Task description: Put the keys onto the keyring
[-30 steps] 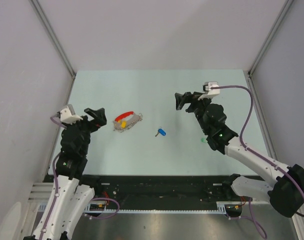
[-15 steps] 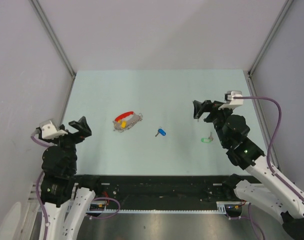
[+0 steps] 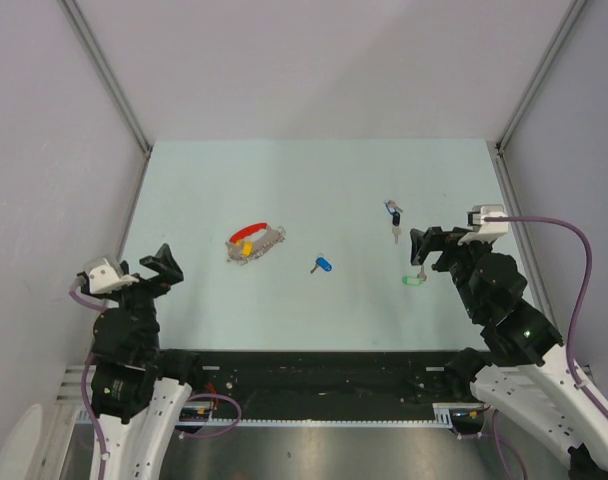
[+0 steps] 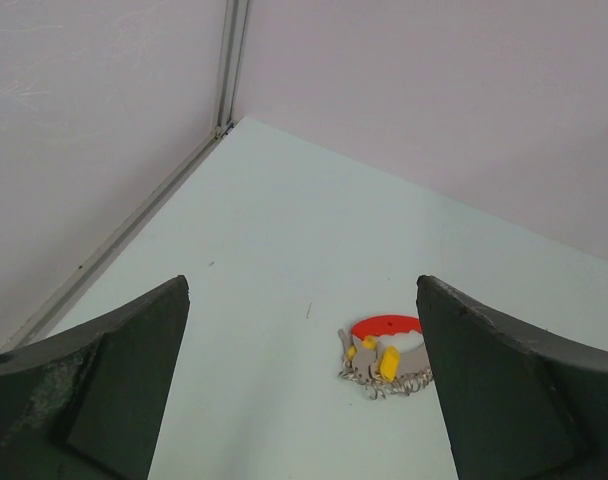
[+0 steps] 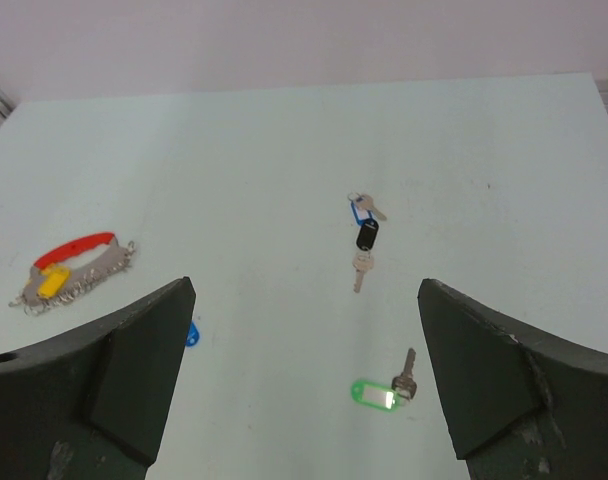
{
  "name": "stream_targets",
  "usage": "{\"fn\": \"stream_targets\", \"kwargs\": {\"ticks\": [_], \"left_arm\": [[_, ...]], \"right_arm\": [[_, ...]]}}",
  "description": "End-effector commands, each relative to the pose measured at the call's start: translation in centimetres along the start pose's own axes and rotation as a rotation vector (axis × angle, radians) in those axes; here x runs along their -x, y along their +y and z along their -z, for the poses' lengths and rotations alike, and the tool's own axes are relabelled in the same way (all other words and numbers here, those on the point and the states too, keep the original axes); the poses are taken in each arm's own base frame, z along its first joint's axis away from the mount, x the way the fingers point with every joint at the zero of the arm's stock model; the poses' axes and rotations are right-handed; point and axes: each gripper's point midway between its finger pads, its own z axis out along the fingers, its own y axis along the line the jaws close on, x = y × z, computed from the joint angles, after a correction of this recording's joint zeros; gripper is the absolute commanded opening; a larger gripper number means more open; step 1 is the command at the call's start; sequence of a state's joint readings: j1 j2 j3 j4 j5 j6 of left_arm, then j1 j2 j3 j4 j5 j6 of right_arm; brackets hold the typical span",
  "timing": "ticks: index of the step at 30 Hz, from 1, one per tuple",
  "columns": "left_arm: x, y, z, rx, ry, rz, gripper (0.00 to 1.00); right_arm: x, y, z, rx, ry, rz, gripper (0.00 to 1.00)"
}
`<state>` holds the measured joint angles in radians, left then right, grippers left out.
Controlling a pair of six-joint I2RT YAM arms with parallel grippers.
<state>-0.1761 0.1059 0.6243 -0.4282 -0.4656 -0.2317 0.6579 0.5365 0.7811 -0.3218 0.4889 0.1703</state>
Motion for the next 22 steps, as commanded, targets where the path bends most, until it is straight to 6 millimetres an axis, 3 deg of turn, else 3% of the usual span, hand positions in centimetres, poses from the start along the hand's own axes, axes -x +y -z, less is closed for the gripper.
{"fn": "stream_targets", "kwargs": {"ticks": [1,5,22], "left_arm": [[0.4,1.3,-0.2,0.072,-0.019,-0.041,1.0],[0.5,1.6,-0.3,0.087,-0.029,-0.04,1.0],[-0.1,1.9,-0.8,0.109,-0.007,-0.06,1.0]], "right_arm": [[-1.7,-0.7,0.4,-0.016,0.061,0.054,1.0],[-1.2,0.1,0.4,0.034,0.045,0.042,1.0],[-0.8,0.4,0.7,0.071,0.027,0.0,1.0]]}}
